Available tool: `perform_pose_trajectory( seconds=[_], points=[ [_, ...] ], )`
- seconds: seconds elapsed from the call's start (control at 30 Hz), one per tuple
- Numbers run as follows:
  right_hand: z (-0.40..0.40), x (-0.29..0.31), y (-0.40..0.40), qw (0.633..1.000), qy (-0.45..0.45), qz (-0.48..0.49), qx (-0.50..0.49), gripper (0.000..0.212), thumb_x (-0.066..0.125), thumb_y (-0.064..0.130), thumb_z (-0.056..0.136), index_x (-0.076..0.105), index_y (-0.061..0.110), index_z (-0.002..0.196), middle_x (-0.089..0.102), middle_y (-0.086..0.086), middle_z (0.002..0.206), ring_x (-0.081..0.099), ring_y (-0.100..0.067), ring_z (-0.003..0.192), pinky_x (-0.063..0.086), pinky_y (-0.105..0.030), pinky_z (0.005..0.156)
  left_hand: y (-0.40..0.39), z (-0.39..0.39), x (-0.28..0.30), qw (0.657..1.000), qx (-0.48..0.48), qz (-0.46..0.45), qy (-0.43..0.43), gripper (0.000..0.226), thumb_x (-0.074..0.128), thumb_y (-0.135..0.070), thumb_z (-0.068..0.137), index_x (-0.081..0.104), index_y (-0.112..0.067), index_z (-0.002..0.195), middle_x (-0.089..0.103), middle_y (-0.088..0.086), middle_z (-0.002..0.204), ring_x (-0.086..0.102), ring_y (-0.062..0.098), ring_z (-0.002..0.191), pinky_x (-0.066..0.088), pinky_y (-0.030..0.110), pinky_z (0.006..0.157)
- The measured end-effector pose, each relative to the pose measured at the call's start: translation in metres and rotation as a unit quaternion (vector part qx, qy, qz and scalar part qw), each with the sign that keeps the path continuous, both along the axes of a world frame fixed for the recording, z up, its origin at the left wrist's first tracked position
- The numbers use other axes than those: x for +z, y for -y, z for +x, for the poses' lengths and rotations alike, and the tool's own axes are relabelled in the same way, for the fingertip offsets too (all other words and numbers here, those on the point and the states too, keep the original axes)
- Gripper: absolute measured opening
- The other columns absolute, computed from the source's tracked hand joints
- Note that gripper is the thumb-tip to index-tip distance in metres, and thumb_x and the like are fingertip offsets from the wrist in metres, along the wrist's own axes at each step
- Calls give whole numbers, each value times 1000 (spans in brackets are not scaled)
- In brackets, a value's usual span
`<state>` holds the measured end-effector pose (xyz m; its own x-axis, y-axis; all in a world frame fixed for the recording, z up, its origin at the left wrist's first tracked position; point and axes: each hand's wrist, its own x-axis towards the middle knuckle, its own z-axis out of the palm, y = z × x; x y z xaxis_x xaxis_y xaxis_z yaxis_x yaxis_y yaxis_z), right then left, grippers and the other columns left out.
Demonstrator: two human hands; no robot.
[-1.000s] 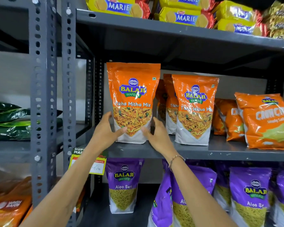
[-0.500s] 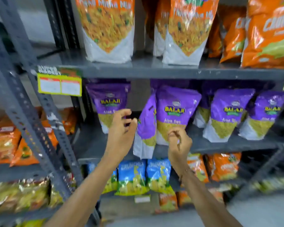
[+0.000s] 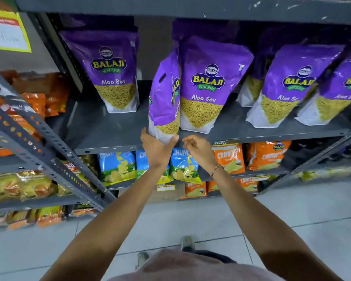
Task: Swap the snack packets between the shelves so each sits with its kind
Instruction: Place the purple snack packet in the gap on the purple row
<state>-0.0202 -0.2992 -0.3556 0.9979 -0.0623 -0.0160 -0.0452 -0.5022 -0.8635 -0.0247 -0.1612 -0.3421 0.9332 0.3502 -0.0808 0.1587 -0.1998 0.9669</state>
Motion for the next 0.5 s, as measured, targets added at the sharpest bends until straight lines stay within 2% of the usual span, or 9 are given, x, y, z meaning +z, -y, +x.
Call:
perform_pose_trajectory(
  seconds=[0.07, 0.13, 0.2, 0.3, 0.4, 0.47, 0.5],
  points=[
    [7, -1, 0, 1000, -2, -6, 12, 19, 51, 5, 87, 67, 7, 97, 72, -10, 87, 60, -10, 70, 43, -6, 55, 0, 4, -2, 999, 36, -4, 26, 91, 83, -33, 60, 34, -3, 130, 50, 12, 127, 52, 24, 112, 41, 22, 87],
    [16, -2, 0, 1000, -7, 7, 25, 18, 54, 8, 88, 66, 7, 100, 72, -10, 91, 61, -13, 78, 46, -14, 63, -8, 7, -3, 997, 54, 10, 48, 77, 82, -30, 63, 42, -5, 124, 58, 8, 115, 57, 22, 101, 39, 19, 77],
    [25, 1, -3, 998, -21, 21, 60, 23, 57, 13, 89, 63, 6, 110, 69, -10, 98, 62, -15, 88, 48, -27, 76, -23, 10, -5, 996, 56, 35, 51, 70, 81, -31, 66, 45, -4, 120, 63, 10, 111, 59, 25, 97, 42, 25, 75],
    [40, 8, -16, 992, -30, 2, 124, 47, 64, 18, 87, 49, 2, 129, 61, -15, 121, 58, -22, 111, 48, -34, 95, -53, 13, -6, 995, 47, 73, 38, 62, 79, -33, 69, 49, -2, 113, 64, 10, 96, 59, 26, 87, 46, 33, 72],
    [57, 11, -37, 990, -36, 24, 137, 72, 69, 17, 82, 31, 2, 141, 46, -18, 140, 46, -27, 129, 40, -40, 108, -85, 21, -1, 995, 18, 103, 7, 58, 80, -31, 68, 53, -4, 112, 65, 11, 99, 59, 25, 90, 47, 37, 78],
    [68, 13, -49, 983, -62, 60, 164, 84, 73, 15, 78, 23, 5, 144, 41, -17, 146, 41, -27, 134, 36, -42, 112, -111, 27, -2, 997, -30, 73, -12, 53, 82, -28, 64, 57, -10, 108, 67, 8, 101, 61, 25, 94, 51, 41, 83],
    [74, 10, -55, 977, -66, 74, 187, 86, 76, 17, 74, 25, 8, 142, 43, -15, 145, 41, -26, 134, 36, -45, 112, -125, 29, -2, 997, -57, 48, -13, 51, 83, -26, 61, 59, -15, 105, 68, 7, 101, 63, 25, 95, 53, 45, 86]
  ],
)
